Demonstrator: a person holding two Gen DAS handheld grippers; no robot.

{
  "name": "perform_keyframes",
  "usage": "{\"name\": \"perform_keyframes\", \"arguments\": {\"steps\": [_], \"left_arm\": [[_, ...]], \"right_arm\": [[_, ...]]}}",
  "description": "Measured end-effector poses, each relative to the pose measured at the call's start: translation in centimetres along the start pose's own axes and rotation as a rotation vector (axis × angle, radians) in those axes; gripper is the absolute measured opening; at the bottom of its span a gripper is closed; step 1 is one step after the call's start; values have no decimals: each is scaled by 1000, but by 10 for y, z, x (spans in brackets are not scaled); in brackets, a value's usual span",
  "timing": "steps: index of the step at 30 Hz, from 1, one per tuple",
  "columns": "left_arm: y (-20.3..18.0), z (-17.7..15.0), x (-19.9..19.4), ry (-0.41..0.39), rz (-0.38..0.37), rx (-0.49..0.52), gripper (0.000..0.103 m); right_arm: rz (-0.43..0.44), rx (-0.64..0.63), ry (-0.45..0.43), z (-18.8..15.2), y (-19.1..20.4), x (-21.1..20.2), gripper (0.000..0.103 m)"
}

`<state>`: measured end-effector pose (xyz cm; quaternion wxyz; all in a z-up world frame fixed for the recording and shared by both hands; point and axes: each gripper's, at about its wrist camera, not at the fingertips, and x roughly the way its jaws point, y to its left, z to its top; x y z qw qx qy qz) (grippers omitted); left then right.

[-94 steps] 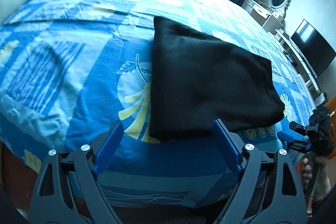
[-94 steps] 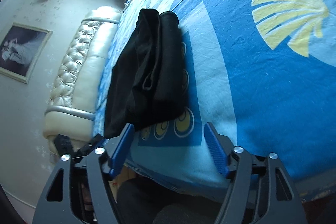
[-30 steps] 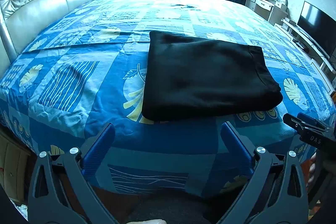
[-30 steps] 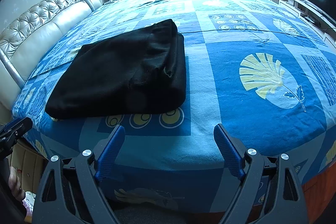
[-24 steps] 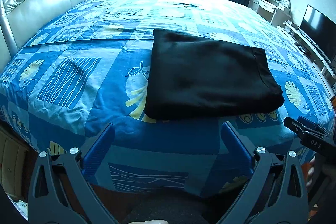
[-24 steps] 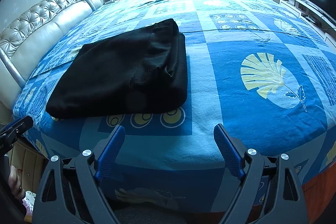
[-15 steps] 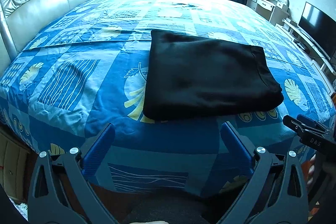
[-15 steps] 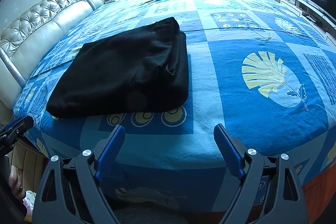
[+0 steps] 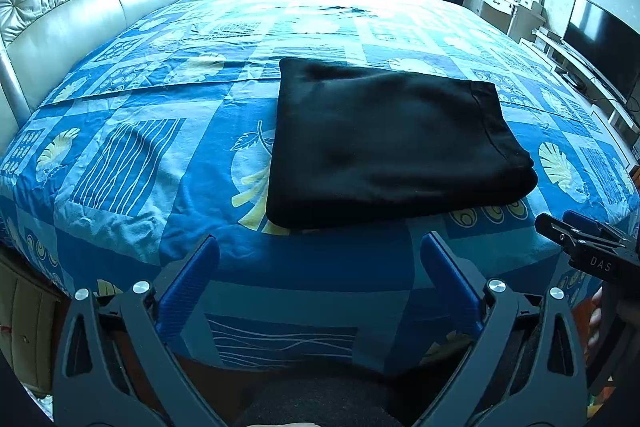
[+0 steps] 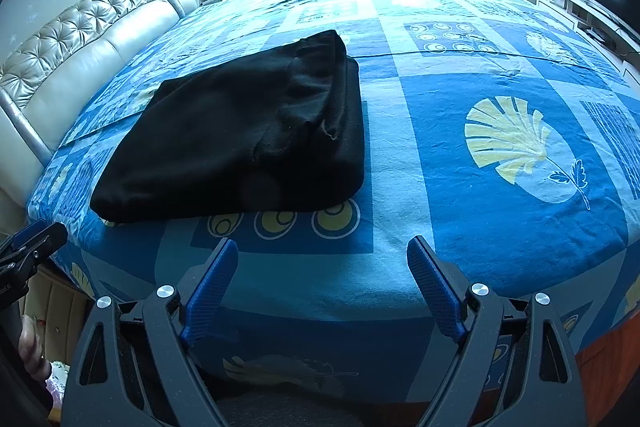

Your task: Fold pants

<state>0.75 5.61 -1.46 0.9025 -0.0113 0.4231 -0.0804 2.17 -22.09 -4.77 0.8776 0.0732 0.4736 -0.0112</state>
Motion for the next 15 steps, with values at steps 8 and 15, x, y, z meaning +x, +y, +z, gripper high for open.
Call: {"name": "perform_keyframes", "arguments": {"steps": [8, 15], "left_arm": [[0, 0, 0, -2, 2, 5, 101], [0, 2, -3, -7, -17, -8, 101]], "right_arm": [[4, -5, 6, -2, 1, 1, 86], [11, -10, 14, -3, 3, 3, 86]]}}
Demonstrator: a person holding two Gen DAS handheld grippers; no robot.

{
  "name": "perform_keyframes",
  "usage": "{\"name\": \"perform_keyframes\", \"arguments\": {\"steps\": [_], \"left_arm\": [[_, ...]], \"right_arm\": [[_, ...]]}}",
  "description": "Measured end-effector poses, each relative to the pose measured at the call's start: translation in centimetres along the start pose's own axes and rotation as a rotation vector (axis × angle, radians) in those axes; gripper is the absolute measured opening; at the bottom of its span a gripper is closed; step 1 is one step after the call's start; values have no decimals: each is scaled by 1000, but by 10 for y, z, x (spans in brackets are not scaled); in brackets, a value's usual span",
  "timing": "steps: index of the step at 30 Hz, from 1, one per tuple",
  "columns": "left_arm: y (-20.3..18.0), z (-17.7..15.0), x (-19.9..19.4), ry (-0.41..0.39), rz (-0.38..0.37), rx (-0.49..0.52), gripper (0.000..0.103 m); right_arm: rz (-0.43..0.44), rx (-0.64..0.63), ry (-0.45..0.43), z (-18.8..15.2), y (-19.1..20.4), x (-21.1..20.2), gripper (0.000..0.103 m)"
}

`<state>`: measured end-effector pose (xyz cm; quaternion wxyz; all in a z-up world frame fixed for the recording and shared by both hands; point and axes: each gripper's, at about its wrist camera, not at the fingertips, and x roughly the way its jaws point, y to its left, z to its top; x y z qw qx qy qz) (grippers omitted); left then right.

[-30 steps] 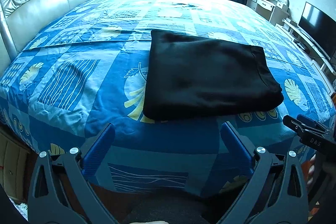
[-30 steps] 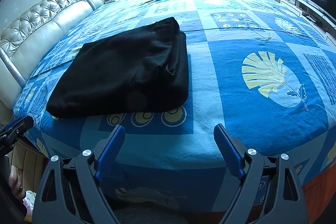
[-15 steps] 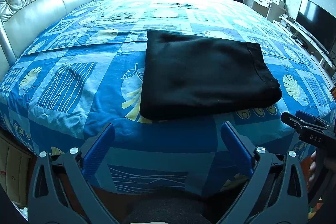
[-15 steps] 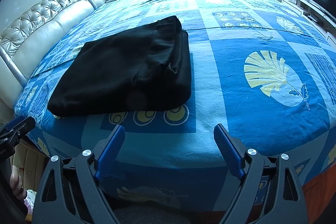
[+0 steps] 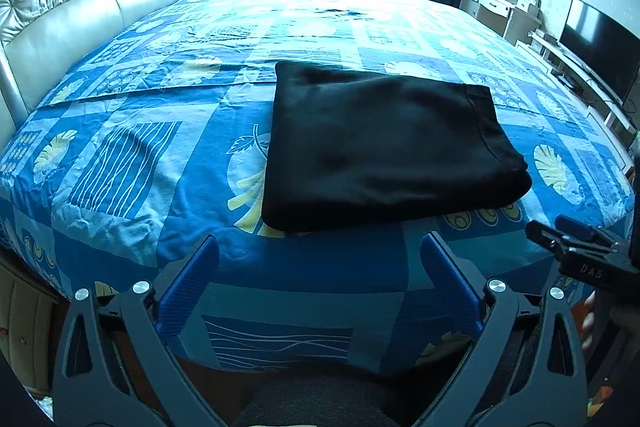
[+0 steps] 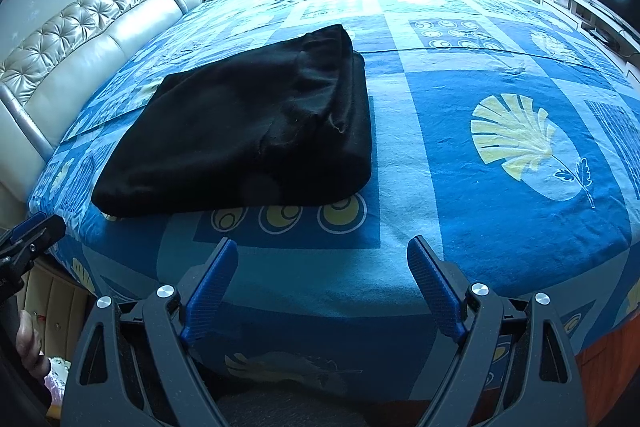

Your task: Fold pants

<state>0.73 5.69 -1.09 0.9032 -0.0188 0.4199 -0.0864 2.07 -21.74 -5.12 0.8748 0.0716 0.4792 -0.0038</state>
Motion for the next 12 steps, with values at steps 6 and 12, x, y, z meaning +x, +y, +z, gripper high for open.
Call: {"name": "perform_keyframes", "arguments": {"steps": [6, 12], "left_arm": [[16, 21, -9, -50, -42, -71, 101], [74, 76, 25, -128, 144, -76, 101]], "right_arm": [[33, 8, 24, 2, -1, 3, 86], [64, -1, -67, 59, -16, -2, 86]]}}
